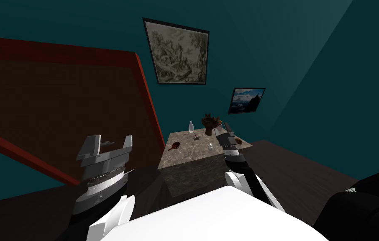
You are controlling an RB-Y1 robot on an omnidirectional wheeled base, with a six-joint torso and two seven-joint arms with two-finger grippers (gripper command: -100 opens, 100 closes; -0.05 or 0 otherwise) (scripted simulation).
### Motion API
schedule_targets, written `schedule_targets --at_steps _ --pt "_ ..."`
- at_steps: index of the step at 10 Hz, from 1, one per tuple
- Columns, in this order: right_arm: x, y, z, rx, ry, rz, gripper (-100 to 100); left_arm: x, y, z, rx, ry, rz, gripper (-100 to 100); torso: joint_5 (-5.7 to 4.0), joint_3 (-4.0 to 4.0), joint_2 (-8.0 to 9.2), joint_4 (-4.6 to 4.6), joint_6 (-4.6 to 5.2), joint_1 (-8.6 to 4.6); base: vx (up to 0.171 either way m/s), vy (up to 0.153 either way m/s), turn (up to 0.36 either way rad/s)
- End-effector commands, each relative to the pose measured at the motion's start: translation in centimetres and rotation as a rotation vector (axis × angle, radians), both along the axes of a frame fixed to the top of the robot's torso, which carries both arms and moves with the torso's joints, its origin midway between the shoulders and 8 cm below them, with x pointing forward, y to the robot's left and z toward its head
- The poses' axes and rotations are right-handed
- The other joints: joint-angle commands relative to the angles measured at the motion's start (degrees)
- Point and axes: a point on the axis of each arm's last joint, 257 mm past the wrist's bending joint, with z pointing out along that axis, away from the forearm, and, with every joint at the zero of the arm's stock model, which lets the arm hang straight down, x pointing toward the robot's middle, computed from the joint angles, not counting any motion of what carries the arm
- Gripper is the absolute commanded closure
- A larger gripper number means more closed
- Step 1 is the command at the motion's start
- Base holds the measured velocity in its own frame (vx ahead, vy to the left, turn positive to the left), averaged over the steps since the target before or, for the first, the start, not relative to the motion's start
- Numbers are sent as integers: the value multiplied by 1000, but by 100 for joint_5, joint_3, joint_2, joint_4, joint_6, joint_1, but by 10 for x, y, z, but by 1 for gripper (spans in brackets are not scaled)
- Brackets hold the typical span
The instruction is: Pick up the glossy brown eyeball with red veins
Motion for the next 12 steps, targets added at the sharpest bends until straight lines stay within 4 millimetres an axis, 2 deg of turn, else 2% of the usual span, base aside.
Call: schedule_targets --at_steps 1,8,12 --pt "0 0 0 0 0 0 0 7 -1 -5 13 33 -15 -100 0 0 0 0 0 0 -17 16 -72" --pt "0 0 0 0 0 0 0 54 9 -40 15 236 -63 -100 5 12 21 5 1 23 -55 41 -96" --pt "0 0 0 0 0 0 0 74 16 -60 1 336 -68 -100 3 7 10 3 0 11 -36 28 -77"
